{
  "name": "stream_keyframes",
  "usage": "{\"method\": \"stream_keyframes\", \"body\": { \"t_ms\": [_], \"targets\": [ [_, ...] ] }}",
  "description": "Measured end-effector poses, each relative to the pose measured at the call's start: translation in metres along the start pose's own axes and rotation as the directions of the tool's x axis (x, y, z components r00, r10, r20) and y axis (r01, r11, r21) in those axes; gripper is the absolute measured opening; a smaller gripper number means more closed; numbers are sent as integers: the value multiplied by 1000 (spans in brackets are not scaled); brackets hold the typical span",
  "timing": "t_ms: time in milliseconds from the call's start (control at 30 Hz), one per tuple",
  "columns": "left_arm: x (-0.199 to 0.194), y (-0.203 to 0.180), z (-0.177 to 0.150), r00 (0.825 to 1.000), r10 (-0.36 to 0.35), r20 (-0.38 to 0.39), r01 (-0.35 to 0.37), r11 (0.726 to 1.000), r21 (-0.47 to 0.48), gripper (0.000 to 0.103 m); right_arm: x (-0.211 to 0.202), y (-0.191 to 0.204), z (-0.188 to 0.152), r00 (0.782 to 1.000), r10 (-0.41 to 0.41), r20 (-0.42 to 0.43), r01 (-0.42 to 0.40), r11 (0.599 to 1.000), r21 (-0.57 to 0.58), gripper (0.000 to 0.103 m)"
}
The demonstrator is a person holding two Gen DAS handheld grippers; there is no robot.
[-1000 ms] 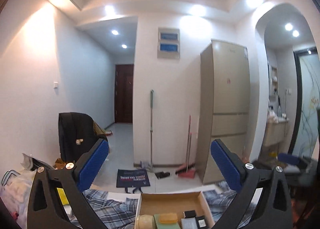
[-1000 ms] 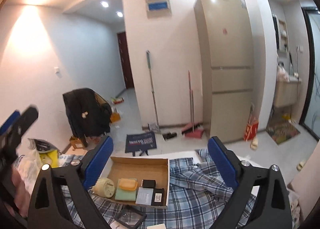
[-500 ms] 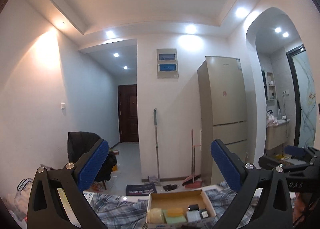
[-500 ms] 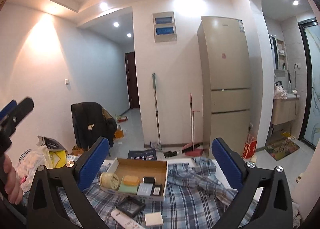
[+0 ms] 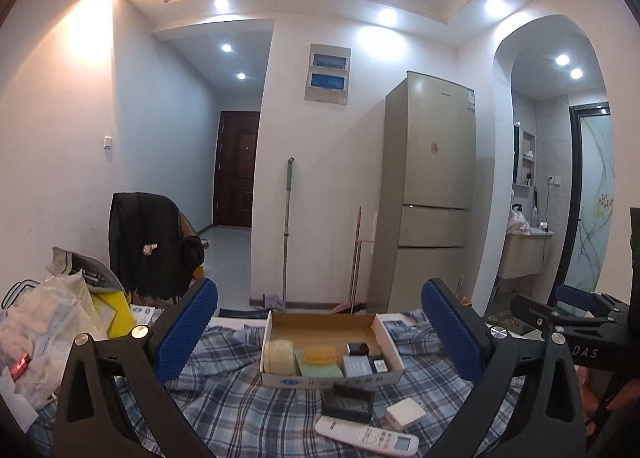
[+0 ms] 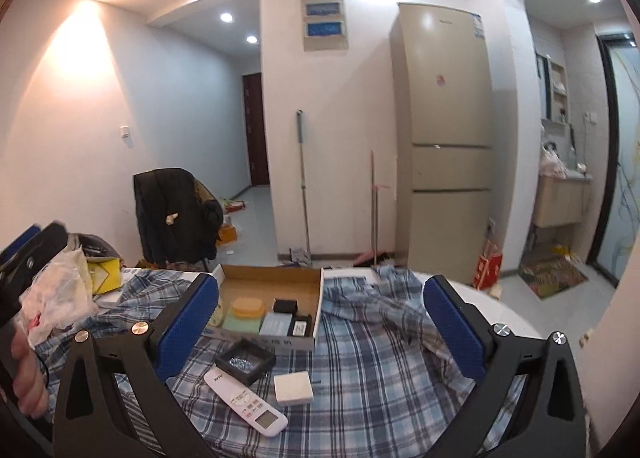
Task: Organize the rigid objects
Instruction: 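Withdraw both grippers up and away from the cardboard box, then lower the right gripper onto the white AUX remote and close on it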
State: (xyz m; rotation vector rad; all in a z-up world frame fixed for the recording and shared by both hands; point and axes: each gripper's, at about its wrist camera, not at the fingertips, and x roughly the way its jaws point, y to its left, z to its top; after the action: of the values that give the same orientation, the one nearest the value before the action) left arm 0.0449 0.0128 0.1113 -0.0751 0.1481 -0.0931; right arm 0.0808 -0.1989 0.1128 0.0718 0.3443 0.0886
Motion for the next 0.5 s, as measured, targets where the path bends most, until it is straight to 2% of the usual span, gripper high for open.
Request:
{"method": "stream_keyframes", "body": {
  "t_ms": [133, 300, 433, 500],
  "targets": [
    [10, 2, -17, 998, -7, -62, 7, 1000, 7, 103, 14, 2, -12, 997, 43, -66, -42, 999, 15, 102],
    [32, 10, -40, 992, 23, -128, -25, 1000, -10, 103, 30, 5, -26, 991, 50, -127, -52, 999, -9, 102],
    [46, 23, -62, 987, 35, -156, -43, 998, -45, 103, 43, 7, -41, 977, 73, -198, -80, 996, -26, 102],
    [59, 29, -76, 978, 49, -205, -65, 995, -73, 103, 53, 7, -51, 968, 78, -239, -88, 996, -34, 102]
  ]
}}
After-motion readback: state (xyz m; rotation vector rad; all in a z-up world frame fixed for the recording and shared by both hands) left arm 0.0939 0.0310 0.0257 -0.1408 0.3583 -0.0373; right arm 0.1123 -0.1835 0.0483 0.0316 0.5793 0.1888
